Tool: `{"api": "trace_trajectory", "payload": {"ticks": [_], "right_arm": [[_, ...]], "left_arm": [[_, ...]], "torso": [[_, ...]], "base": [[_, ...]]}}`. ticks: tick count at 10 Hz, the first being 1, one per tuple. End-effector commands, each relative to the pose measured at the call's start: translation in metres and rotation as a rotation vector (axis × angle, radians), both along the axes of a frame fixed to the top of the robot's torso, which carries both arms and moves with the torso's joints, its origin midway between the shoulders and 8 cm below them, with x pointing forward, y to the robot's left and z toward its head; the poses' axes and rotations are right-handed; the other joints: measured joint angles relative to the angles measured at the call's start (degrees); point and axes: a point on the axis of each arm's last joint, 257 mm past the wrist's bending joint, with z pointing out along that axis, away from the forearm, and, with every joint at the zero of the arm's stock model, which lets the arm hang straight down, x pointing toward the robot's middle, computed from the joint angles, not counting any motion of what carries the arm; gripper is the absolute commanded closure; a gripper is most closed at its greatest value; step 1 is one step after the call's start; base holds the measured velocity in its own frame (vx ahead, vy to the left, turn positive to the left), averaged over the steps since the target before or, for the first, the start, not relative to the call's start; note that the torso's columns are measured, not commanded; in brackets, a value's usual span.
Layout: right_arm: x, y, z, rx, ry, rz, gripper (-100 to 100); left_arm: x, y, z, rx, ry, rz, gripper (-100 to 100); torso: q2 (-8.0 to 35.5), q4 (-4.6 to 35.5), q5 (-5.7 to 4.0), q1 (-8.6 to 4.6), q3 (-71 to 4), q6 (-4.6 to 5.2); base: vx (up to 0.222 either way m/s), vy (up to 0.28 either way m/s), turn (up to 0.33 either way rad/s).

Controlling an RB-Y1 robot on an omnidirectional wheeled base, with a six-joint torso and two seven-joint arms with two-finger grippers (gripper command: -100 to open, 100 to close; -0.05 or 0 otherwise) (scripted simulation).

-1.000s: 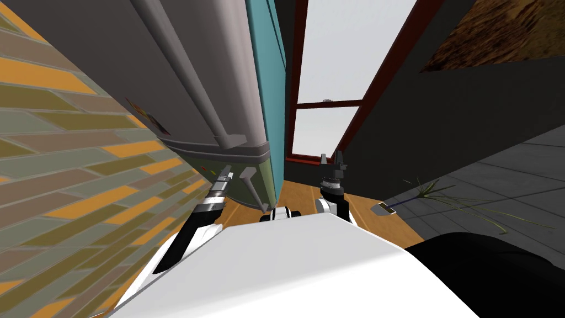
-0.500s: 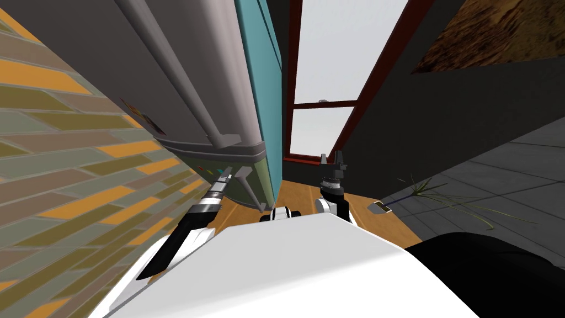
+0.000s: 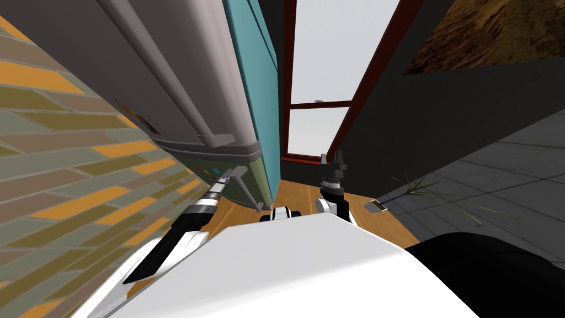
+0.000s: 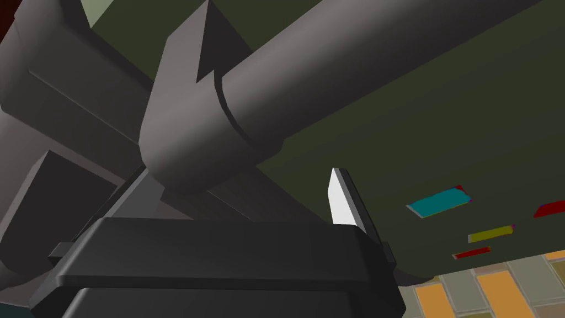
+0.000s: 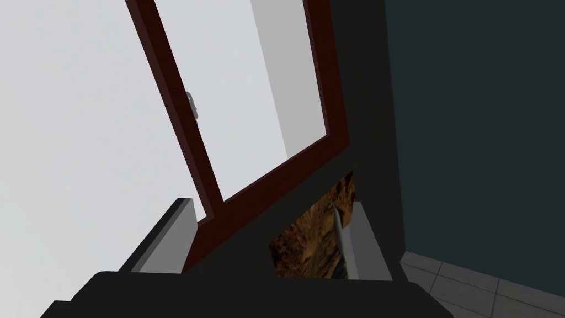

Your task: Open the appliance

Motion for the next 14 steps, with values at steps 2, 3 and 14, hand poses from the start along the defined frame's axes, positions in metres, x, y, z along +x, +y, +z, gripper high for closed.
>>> {"api": "trace_trajectory", "payload": {"ticks": [2,3,14], "right_arm": [[0.0,0.0,0.0,0.0,0.0,0.0,0],[0.0,0.0,0.0,0.0,0.0,0.0,0],[0.0,0.0,0.0,0.0,0.0,0.0,0]], "left_arm": [[-0.002,0.01,-0.012,0.077,0.08,0.023,-100],[-0.003,0.013,-0.015,0.096,0.099,0.028,-100],[0.005,0.051,-0.007,0.2,0.068,0.051,100]], "torso": [[0.0,0.0,0.01,0.01,0.0,0.0],[0.0,0.0,0.0,-0.01,0.0,0.0],[0.0,0.1,0.02,0.17,0.0,-0.11]], "base": [[-0.024,-0.069,-0.013],[-0.021,-0.068,-0.014],[-0.028,-0.018,-0.022]]}}
